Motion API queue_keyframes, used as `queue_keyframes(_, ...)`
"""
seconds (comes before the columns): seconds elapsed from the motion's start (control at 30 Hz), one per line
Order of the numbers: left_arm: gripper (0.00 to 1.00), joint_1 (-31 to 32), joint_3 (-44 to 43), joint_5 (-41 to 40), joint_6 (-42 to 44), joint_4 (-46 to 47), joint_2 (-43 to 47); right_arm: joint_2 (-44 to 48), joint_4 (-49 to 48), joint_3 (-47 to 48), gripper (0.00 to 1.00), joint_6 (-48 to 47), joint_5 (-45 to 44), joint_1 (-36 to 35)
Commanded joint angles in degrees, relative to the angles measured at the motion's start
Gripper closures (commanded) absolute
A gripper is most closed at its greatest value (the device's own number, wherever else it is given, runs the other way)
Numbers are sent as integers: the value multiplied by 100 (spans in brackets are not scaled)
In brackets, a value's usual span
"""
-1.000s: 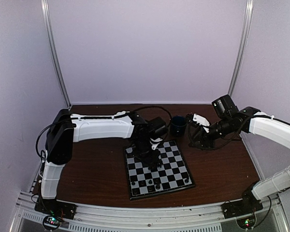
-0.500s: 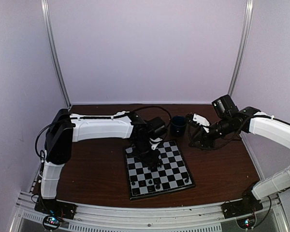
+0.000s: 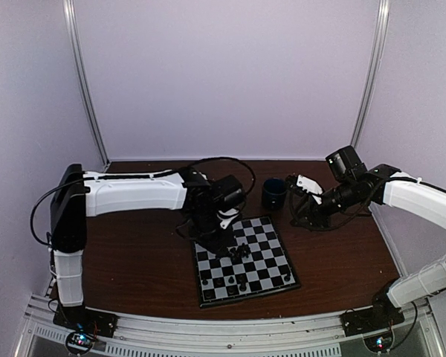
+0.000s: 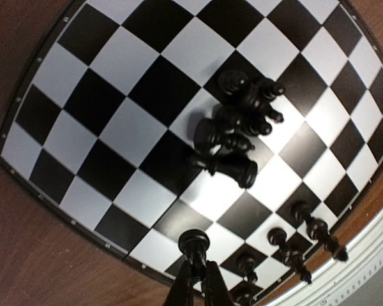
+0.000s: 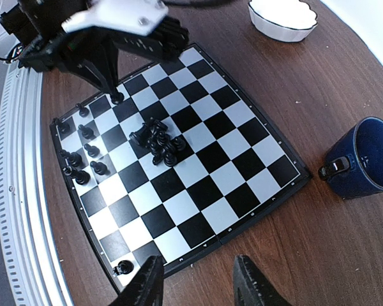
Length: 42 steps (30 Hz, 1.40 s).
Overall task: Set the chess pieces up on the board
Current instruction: Pick up the knight from the chessboard, then place the knight at g8.
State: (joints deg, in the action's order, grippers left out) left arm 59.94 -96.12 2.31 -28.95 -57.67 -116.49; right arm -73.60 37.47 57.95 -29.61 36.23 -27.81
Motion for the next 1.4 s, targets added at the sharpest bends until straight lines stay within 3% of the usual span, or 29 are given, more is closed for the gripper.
queue_keyframes(0.0,100,146,277,5,447,-97,845,-15,-30,-17,61,-6,61,48)
queue_keyframes(0.4,100,1032,753,486,624,-121,980,-40,-32,5,60,33,119,48)
queue_keyframes(1.37,100,1106,674,372,641,21,270,4,-23,-12,60,25,121,48)
